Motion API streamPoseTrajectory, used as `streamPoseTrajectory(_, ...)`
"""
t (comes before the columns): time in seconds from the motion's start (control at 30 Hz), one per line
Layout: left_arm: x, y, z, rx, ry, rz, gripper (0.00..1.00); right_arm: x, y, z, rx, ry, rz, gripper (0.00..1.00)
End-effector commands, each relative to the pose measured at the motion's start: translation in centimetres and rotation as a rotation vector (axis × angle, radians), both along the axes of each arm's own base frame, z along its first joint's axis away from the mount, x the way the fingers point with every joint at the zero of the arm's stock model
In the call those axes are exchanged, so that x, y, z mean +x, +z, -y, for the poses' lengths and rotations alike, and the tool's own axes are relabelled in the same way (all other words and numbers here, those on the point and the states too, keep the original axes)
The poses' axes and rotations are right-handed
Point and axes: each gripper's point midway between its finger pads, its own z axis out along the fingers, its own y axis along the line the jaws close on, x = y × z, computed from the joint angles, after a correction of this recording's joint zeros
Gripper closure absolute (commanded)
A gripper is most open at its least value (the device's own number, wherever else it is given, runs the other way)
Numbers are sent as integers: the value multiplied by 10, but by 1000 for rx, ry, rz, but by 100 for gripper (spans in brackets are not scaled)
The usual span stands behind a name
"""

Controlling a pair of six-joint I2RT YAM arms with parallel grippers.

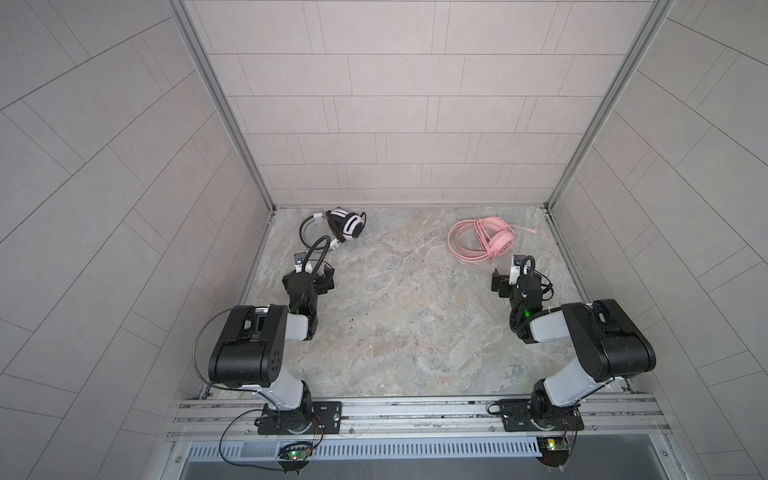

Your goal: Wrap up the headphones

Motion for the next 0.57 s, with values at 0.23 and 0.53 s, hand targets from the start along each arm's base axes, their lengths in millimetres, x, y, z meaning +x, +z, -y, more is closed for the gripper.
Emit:
streamPoseTrajectory(0.23, 2, -3, 3, 5, -20, -17, 0, 2, 4, -4, -37, 7, -2, 1)
streamPoseTrajectory(0.53, 1, -2, 3, 5, -21, -16, 0, 1, 3, -6, -42, 15, -2, 1)
